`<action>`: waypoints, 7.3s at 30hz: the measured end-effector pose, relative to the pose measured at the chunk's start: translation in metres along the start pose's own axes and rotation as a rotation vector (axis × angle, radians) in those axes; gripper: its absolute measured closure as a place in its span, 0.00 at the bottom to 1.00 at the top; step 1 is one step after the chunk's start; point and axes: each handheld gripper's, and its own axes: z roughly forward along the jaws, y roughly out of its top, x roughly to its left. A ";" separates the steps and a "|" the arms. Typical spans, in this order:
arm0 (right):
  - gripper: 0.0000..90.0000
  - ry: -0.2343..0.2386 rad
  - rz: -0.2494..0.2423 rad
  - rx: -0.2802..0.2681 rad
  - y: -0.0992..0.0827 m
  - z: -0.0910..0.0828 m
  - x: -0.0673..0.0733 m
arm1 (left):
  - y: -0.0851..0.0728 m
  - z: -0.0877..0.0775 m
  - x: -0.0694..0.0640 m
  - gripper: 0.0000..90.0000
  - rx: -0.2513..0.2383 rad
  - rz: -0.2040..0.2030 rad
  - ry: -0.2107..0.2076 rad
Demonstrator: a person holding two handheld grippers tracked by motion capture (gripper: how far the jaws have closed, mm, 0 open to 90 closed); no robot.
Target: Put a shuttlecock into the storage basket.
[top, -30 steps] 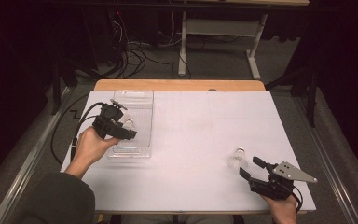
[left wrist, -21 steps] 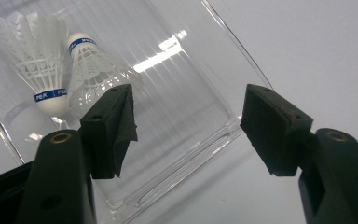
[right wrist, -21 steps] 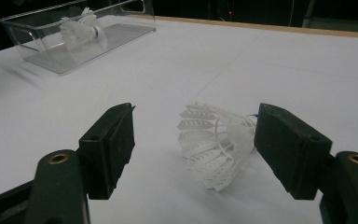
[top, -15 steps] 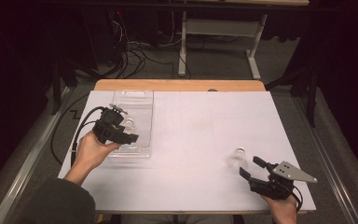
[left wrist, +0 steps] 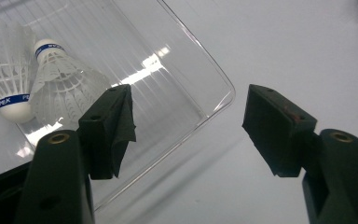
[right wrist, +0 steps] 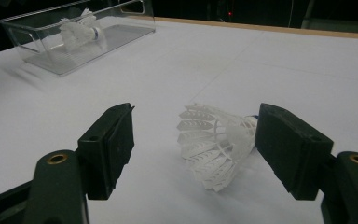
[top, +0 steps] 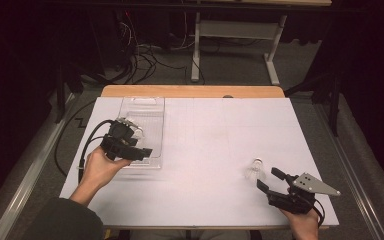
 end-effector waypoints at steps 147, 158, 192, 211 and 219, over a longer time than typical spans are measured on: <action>0.37 -0.100 -0.025 0.193 0.025 0.010 0.007 | -0.136 0.016 0.001 0.36 -0.403 0.004 -0.042; 0.43 -0.115 0.035 0.295 0.037 0.017 0.004 | -0.136 0.017 0.001 0.36 -0.396 0.010 -0.044; 0.60 -0.179 0.062 0.628 0.058 0.059 -0.005 | -0.136 0.018 -0.002 0.35 -0.386 0.023 -0.048; 0.70 -0.191 0.067 0.758 0.067 0.079 -0.009 | -0.136 0.018 -0.002 0.35 -0.384 0.027 -0.049; 0.75 -0.204 0.049 0.775 0.068 0.081 -0.010 | -0.136 0.019 -0.002 0.35 -0.383 0.026 -0.050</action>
